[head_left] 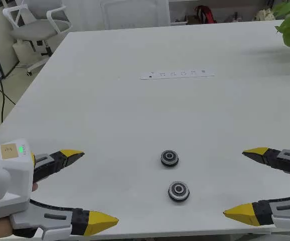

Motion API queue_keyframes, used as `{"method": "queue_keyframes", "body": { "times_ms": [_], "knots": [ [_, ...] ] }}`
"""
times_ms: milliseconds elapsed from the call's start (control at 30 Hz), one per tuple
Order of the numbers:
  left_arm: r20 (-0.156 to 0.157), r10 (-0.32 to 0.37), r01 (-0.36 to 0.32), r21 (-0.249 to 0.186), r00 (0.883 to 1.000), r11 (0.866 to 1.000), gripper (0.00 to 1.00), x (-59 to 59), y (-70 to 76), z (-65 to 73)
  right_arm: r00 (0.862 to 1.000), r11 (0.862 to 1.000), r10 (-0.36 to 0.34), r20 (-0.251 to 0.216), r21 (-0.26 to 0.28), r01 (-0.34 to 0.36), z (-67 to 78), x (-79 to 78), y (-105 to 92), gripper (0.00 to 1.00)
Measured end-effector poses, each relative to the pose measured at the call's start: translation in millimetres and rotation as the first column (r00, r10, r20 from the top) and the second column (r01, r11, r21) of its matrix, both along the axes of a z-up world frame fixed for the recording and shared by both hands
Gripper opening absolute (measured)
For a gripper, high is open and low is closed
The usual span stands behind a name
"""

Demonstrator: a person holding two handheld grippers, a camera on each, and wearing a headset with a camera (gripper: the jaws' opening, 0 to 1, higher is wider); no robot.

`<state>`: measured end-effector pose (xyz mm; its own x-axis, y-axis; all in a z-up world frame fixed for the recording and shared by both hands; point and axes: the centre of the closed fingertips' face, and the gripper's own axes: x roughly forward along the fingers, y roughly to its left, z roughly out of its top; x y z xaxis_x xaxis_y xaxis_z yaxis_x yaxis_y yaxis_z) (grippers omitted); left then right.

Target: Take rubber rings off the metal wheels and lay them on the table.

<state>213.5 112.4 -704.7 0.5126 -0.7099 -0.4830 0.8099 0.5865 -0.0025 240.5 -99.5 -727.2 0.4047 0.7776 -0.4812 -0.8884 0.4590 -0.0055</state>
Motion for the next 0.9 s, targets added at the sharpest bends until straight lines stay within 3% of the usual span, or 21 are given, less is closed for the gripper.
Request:
{"method": "queue_keyframes", "body": {
  "times_ms": [900],
  "knots": [
    [0.003,0.001,-0.001,0.016,1.000,1.000,0.97,2.4,3.3,1.6,1.000,1.000,0.019,-0.001,-0.003,-0.019,1.2,2.6,-0.7,0.83]
  ]
}}
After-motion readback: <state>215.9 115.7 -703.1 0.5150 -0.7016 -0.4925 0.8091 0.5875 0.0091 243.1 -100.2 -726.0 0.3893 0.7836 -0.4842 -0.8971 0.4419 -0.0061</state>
